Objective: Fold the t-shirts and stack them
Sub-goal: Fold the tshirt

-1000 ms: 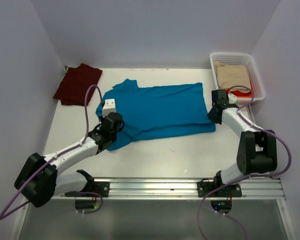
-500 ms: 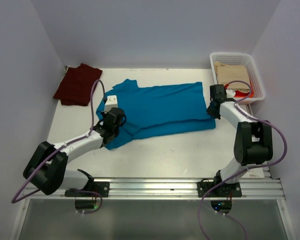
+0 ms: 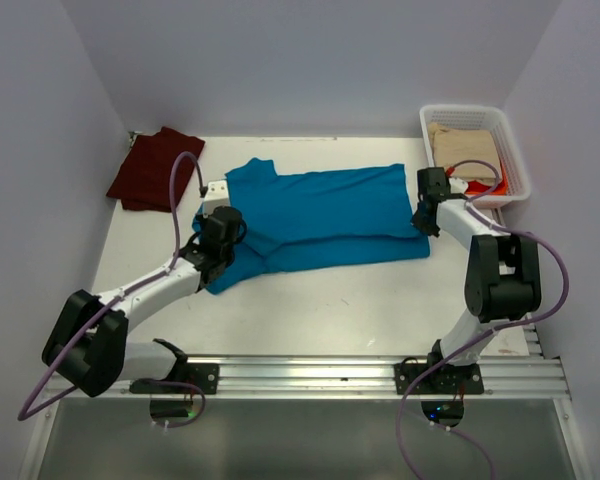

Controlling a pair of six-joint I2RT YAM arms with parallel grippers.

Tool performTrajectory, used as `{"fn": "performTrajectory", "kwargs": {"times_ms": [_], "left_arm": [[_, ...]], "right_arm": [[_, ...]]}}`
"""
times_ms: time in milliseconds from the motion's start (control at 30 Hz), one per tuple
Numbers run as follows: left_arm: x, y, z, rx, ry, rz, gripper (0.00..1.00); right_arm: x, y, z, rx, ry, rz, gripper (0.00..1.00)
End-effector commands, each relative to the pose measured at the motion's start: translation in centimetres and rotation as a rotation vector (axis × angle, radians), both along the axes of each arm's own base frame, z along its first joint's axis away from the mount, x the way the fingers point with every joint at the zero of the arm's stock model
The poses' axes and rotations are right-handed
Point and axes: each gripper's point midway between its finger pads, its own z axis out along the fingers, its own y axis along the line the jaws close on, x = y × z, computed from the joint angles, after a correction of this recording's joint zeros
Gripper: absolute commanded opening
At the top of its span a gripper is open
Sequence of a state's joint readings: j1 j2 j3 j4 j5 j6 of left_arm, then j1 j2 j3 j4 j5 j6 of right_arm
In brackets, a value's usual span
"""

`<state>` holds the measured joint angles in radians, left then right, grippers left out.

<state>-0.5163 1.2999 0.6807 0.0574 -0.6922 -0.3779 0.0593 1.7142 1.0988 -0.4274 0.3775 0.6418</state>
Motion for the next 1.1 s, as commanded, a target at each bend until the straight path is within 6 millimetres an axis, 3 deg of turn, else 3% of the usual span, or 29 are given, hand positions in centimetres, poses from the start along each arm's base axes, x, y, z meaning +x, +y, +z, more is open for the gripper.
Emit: {"fn": "performTrajectory", "kwargs": {"times_ms": [0, 500, 767, 1067], "left_arm": [[1.4, 0.5, 2.5, -0.01, -0.076, 0.035, 0.0], [3.9, 0.7, 0.4, -0.002, -0.032, 0.055, 0.0], [4.9, 1.1, -1.4, -0.002, -0.001, 0.07, 0.0], [5.1, 1.2, -3.3, -0.016, 0.028, 0.09, 0.0]], "right_arm": [[2.5, -0.7, 2.1, -0.027, -0.087, -0.016, 0.0], [4.9, 0.2, -0.5, 0.0, -0.041, 0.025, 0.0], [6.2, 0.7, -0.5, 0.021, -0.075, 0.044, 0.0], [6.2, 0.8, -0.9, 0.022, -0.069, 0.053, 0.0]]}}
